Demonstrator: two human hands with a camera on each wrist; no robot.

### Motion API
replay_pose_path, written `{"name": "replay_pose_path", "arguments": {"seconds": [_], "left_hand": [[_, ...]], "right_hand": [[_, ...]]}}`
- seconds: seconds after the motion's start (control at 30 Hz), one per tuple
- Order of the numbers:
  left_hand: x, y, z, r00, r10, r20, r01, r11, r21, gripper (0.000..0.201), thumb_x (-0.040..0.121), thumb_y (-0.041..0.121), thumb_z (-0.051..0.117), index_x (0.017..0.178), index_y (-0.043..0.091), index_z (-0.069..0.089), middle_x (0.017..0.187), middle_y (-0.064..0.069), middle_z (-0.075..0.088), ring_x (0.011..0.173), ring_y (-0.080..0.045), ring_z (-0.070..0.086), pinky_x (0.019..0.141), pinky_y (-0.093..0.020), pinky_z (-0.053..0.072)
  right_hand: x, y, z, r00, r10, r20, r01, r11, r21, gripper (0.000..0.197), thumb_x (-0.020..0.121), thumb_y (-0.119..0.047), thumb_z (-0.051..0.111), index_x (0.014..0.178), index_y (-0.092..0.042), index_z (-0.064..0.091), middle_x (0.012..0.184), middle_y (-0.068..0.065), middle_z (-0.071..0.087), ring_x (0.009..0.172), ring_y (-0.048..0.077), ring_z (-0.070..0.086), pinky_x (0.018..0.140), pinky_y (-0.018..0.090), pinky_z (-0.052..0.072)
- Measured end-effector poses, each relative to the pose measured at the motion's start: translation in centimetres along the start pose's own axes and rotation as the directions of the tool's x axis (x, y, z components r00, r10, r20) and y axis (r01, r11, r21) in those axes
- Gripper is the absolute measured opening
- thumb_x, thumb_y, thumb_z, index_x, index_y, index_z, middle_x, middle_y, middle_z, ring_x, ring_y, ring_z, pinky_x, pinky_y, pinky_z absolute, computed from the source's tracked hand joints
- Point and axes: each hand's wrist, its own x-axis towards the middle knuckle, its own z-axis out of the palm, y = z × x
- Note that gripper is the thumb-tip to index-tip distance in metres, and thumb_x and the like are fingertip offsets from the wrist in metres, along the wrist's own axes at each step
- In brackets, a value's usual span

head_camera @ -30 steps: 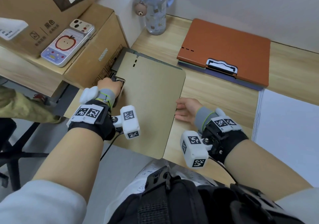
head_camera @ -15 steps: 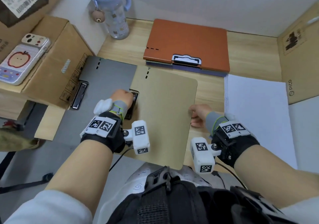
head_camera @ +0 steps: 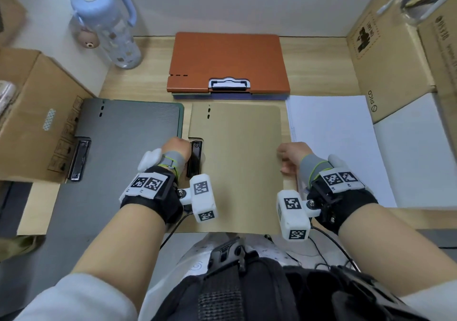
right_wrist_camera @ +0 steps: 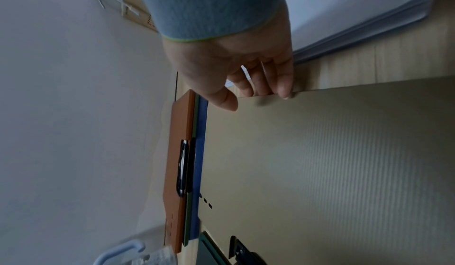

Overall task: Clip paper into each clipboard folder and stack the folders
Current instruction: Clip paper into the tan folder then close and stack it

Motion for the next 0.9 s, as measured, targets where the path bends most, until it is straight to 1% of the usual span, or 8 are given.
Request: {"name": "replay_pose_path", "arguments": {"seconds": [0.1,0.23,0.33,0.4,0.47,0.6,0.8,0.9], "left_hand": [[-1.5,1.0,0.0,1.0,0.017,0.013,-0.017,1.0,-0.014,0.032,0.093,0.009,0.043,0.115,-0.006,0.06,0.119,-0.023,0.062,0.112,-0.035,0.061,0.1,-0.043,0.048],[-2.2,1.9,0.0,0.999,0.018,0.042,-0.019,0.999,0.033,0.013,0.085,0.007,0.046,0.074,0.002,0.052,0.083,-0.018,0.054,0.08,-0.029,0.05,0.074,-0.033,0.042],[-2.3,2.1,-0.5,0.998,0.02,0.066,-0.02,1.0,0.003,0.016,0.085,0.01,0.047,0.07,0.004,0.049,0.077,-0.015,0.054,0.08,-0.029,0.052,0.078,-0.034,0.047],[-3.7,2.8,-0.9,0.995,0.018,0.095,-0.015,0.999,-0.028,0.02,0.089,0.015,0.048,0.075,0.002,0.054,0.088,-0.018,0.057,0.085,-0.03,0.055,0.091,-0.04,0.05],[-4.9,4.0,-1.4,0.992,0.04,0.122,-0.039,0.999,-0.01,0.027,0.092,0.021,0.047,0.101,-0.002,0.059,0.102,-0.017,0.054,0.093,-0.03,0.053,0.093,-0.038,0.047],[-7.9,7.1,-2.2,0.959,0.235,0.157,-0.189,0.947,-0.258,0.054,0.094,0.038,0.05,0.142,0.019,0.037,0.145,-0.003,0.04,0.133,-0.027,0.04,0.106,-0.047,0.039],[-11.4,9.1,-4.4,0.882,0.367,0.295,-0.206,0.865,-0.458,0.072,0.076,0.063,0.054,0.139,0.029,0.043,0.153,-0.005,0.031,0.141,-0.038,0.025,0.107,-0.065,0.025],[-12.0,9.0,-5.4,0.858,0.393,0.33,-0.199,0.848,-0.491,0.039,0.082,0.062,0.051,0.113,0.038,0.055,0.154,-0.006,0.027,0.142,-0.038,0.022,0.109,-0.064,0.023]], "right_hand": [[-0.2,-0.3,-0.8,1.0,-0.026,-0.01,0.026,0.999,0.027,0.009,0.088,-0.015,0.053,0.09,-0.006,0.052,0.089,0.012,0.053,0.054,0.022,0.047,0.047,0.025,0.051],[-1.3,-1.4,-2.5,0.996,-0.09,0.01,0.087,0.984,0.157,0.011,0.093,-0.013,0.047,0.092,-0.005,0.055,0.072,0.009,0.054,0.05,0.021,0.051,0.04,0.021,0.05],[-2.5,-2.6,-3.7,0.983,-0.171,0.062,0.149,0.952,0.266,0.011,0.094,-0.016,0.048,0.096,-0.008,0.056,0.063,0.007,0.056,0.033,0.013,0.052,0.035,0.016,0.046],[-3.4,-3.6,-4.0,0.96,-0.242,0.138,0.185,0.924,0.334,0.015,0.096,-0.019,0.046,0.089,-0.011,0.057,0.05,0.001,0.058,0.03,0.009,0.051,0.035,0.015,0.043],[-4.4,-4.7,-3.8,0.925,-0.32,0.204,0.226,0.896,0.382,0.022,0.098,-0.023,0.042,0.085,-0.013,0.057,0.042,-0.004,0.058,0.032,0.008,0.052,0.037,0.014,0.043],[-6.6,-6.8,-2.3,0.838,-0.458,0.296,0.314,0.849,0.424,0.026,0.099,-0.028,0.041,0.088,-0.015,0.06,0.046,-0.006,0.058,0.036,0.006,0.055,0.041,0.016,0.047],[-8.6,-8.4,0.3,0.739,-0.576,0.349,0.409,0.796,0.447,0.019,0.096,-0.022,0.049,0.091,-0.013,0.065,0.056,-0.001,0.06,0.043,0.009,0.058,0.048,0.02,0.052],[-9.2,-8.8,1.2,0.69,-0.624,0.367,0.411,0.755,0.512,0.019,0.096,-0.015,0.047,0.094,-0.011,0.065,0.056,-0.001,0.061,0.045,0.009,0.06,0.05,0.021,0.053]]}}
